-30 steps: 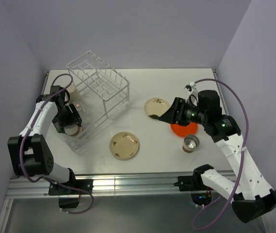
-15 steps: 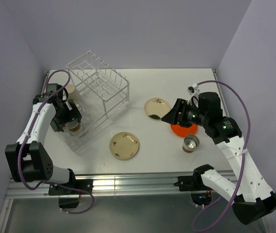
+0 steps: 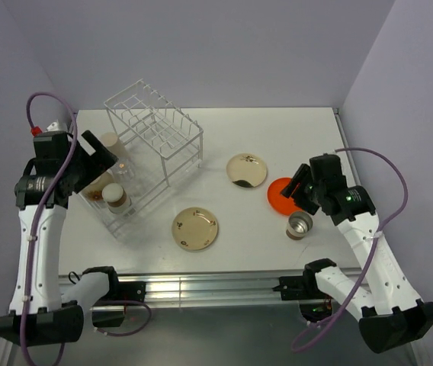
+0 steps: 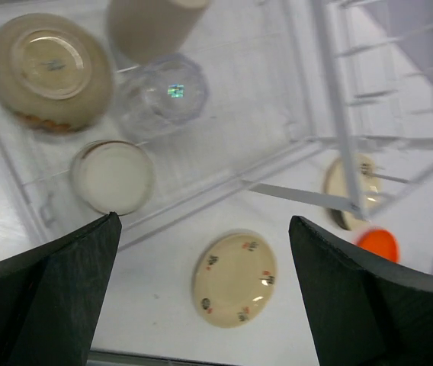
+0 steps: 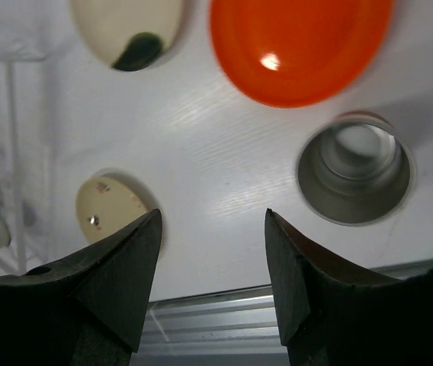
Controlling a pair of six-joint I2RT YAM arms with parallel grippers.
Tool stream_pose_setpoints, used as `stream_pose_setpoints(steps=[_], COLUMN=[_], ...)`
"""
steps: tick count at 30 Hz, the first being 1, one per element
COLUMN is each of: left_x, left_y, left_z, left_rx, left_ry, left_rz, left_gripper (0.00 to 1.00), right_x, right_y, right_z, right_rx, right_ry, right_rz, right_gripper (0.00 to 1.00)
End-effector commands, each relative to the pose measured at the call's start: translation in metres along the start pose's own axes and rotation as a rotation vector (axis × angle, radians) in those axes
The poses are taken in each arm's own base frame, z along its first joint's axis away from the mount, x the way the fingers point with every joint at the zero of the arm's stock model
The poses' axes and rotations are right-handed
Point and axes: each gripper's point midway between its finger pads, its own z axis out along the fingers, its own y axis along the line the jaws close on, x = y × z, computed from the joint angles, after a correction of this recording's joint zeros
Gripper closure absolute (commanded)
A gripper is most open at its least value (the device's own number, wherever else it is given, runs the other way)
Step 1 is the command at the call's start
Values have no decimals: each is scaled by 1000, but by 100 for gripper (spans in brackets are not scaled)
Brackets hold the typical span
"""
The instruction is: Load the mixed dishes into the dish rack
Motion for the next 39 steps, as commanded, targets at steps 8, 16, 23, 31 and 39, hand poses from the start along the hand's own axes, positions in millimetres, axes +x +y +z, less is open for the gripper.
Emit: stream_pose_setpoints(steps=[8,16,23,31,39], left_x=[-1,10,24,30,31], left_y=[-79,-91,-90,-85,-91], left_z=[-43,-58,-45,-42,-45], left_rx=[477,590,621,608,613], left_ry=[-27,-24,22,44,53], left_rz=[21,76,87,111,99], left_gripper=[1,1,1,1,1], right_x=[23,54,70,65,59], right_y=[-83,-110,-128,-133,-133], right_z=[-5,2,23,57,56], right_rx=[299,401,462,494,475], right_ry=[-30,24,42,24,2], right_rz=[279,368,395,397,344], right_gripper=[42,46,47,75,78])
